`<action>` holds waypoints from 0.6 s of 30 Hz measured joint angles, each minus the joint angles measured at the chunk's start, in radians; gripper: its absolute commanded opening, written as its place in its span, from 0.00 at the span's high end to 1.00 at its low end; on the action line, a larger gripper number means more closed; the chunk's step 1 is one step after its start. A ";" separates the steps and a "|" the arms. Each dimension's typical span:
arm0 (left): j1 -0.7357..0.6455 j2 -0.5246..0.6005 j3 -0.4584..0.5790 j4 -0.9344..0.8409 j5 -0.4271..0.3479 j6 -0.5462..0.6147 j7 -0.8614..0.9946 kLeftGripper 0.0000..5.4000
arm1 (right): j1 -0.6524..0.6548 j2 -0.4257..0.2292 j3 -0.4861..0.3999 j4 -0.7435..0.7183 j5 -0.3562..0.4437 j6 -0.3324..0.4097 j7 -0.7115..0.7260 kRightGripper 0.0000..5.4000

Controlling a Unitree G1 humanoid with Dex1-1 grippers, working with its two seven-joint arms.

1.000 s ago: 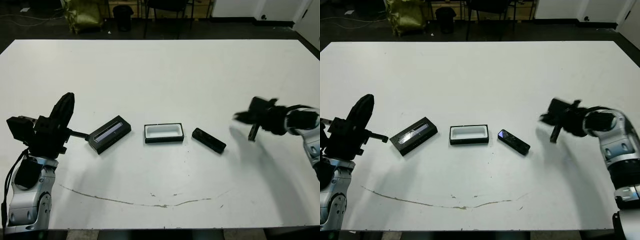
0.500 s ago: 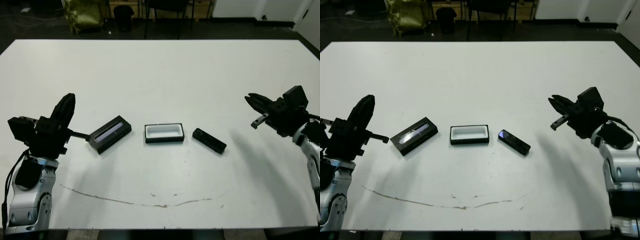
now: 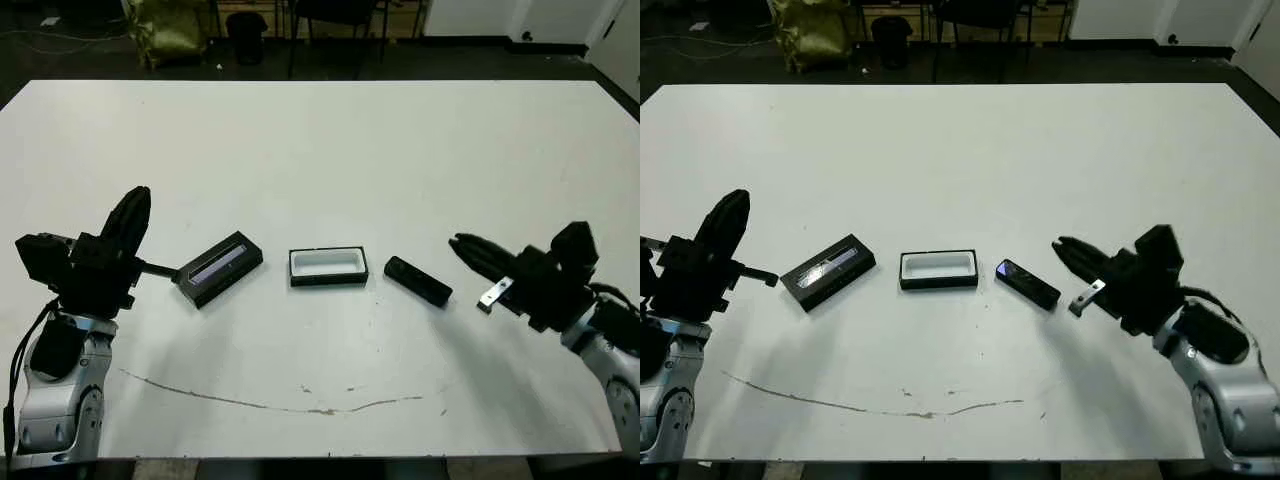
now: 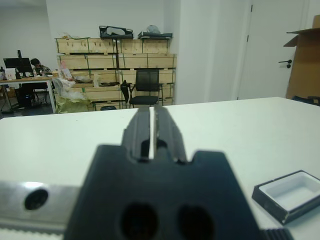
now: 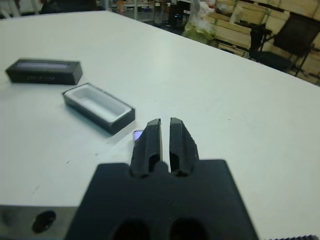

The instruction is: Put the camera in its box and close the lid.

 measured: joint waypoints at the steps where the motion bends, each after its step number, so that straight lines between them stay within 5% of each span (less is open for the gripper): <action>1: 0.000 0.000 0.000 -0.001 -0.001 0.001 0.000 1.00 | 0.006 0.000 0.006 0.002 -0.008 -0.020 0.007 1.00; 6: 0.000 0.000 0.000 0.000 0.001 0.000 0.000 1.00 | 0.012 -0.001 0.017 0.041 -0.014 -0.078 0.045 1.00; 18: -0.001 -0.004 -0.001 0.000 -0.004 0.003 0.000 1.00 | -0.020 -0.017 0.035 0.089 -0.051 -0.077 0.046 1.00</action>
